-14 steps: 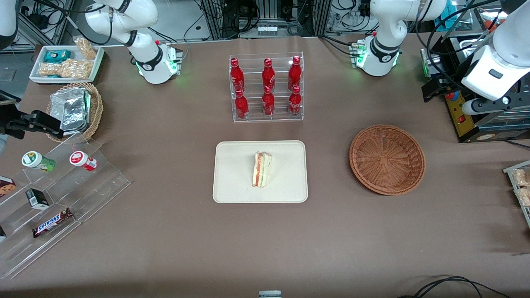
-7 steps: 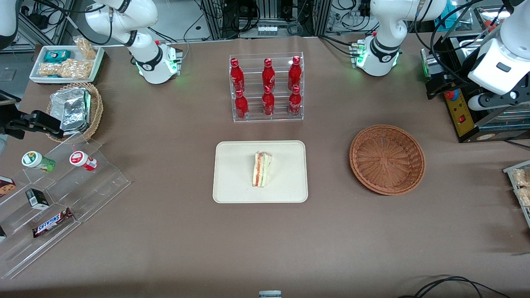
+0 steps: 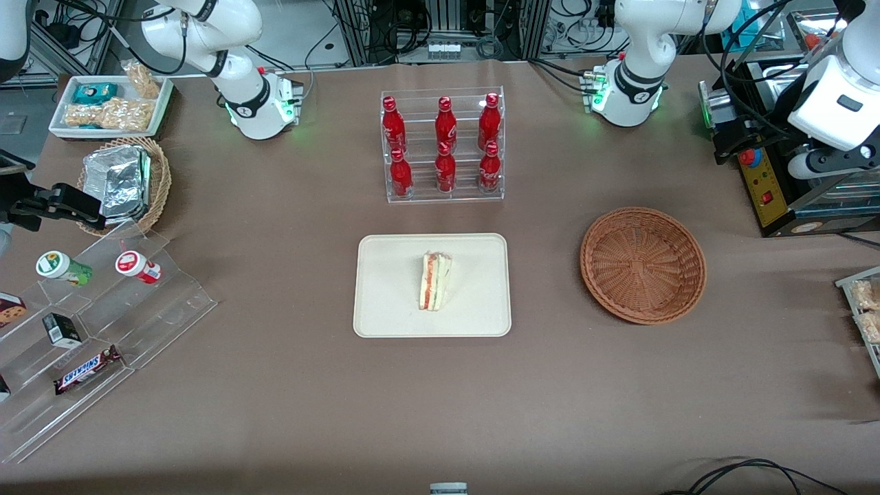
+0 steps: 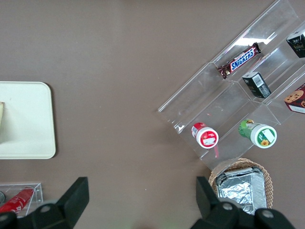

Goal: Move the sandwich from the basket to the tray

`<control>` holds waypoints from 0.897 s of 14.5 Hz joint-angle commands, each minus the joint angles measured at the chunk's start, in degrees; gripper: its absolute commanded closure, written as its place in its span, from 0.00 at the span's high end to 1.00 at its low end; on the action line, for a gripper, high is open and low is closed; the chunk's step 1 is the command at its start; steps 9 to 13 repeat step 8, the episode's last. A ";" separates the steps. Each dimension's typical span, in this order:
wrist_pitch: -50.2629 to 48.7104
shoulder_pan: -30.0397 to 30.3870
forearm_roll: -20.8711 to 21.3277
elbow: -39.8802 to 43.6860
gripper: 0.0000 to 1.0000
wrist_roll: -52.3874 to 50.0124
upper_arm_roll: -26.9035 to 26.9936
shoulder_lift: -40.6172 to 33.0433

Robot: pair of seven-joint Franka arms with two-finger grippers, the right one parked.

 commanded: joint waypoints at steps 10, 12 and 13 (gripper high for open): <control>6.75 -0.19 0.47 -2.32 1.00 0.74 0.02 0.21; 6.75 -0.19 0.47 -2.32 1.00 0.74 0.02 0.21; 6.75 -0.19 0.47 -2.32 1.00 0.74 0.02 0.21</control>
